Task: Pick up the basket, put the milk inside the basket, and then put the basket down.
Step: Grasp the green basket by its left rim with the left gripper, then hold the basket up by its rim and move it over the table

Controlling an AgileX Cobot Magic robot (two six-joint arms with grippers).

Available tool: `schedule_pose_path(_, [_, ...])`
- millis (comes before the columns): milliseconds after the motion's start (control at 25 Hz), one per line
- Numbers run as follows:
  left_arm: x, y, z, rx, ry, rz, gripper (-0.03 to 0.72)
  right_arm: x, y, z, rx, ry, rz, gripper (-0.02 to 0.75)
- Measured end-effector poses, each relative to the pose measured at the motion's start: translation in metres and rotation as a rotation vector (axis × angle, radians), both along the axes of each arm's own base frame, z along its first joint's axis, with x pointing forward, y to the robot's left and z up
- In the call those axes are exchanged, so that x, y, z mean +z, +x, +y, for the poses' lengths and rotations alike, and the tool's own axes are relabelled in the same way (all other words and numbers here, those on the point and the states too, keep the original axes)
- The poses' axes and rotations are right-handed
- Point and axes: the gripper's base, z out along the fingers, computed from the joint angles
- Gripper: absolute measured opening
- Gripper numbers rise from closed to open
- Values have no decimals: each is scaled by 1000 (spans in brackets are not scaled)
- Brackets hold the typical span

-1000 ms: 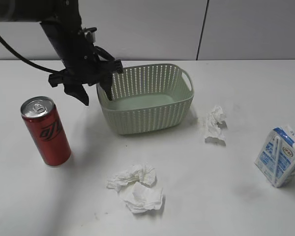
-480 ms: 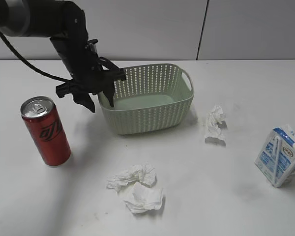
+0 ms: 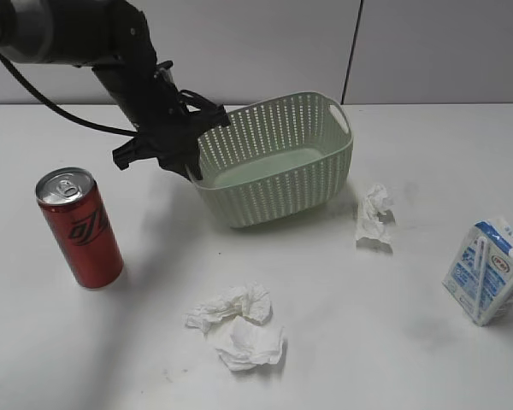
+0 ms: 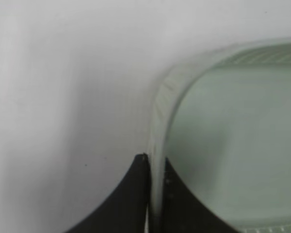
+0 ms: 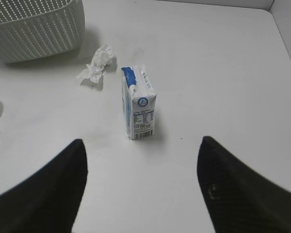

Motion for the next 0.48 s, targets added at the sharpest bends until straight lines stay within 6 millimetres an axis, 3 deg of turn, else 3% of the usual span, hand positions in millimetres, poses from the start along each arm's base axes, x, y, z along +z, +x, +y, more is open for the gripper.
schedule_pose_path(200, [7,-3,1,-12,8,4,8,0,0,0,0,0,0,537])
schedule_pose_path(480, [50,-17,15,-51,87,-18,8,0,0,0,0,0,-1,537])
